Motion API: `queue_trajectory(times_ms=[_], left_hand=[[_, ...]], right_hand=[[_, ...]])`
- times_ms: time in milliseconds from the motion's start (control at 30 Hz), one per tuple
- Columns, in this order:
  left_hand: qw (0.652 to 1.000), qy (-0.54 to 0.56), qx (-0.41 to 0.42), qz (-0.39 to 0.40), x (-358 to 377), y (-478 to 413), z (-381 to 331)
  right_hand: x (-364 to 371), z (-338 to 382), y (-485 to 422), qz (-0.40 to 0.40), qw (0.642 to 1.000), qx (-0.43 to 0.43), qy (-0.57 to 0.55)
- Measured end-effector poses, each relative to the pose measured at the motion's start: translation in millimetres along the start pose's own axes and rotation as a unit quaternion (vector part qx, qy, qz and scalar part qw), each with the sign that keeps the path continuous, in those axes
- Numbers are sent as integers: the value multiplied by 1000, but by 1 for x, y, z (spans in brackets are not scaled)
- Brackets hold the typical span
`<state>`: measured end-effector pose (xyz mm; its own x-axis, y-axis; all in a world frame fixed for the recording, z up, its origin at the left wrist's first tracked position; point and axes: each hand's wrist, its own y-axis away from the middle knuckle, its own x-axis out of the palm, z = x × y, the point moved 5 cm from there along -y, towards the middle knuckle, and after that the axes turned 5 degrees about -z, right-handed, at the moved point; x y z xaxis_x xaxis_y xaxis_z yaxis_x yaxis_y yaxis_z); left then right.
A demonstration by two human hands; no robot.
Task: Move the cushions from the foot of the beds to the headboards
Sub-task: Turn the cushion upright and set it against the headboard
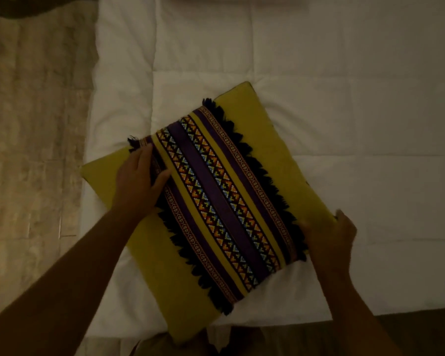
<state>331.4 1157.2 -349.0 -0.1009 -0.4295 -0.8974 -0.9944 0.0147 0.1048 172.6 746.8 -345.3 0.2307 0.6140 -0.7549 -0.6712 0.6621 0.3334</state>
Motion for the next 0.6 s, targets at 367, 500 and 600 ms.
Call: queue_trajectory(times_ms=[367,500,600], left_hand=[[936,180,-291,-83,37,142,29],[844,289,-443,-90,58,169,35],[819,305,-480,-74,64,173,42]], right_hand=[[80,110,-100,163,976,-129,69],[93,102,-97,186,977,-86,60],[94,95,-98,177,979,-73,68]])
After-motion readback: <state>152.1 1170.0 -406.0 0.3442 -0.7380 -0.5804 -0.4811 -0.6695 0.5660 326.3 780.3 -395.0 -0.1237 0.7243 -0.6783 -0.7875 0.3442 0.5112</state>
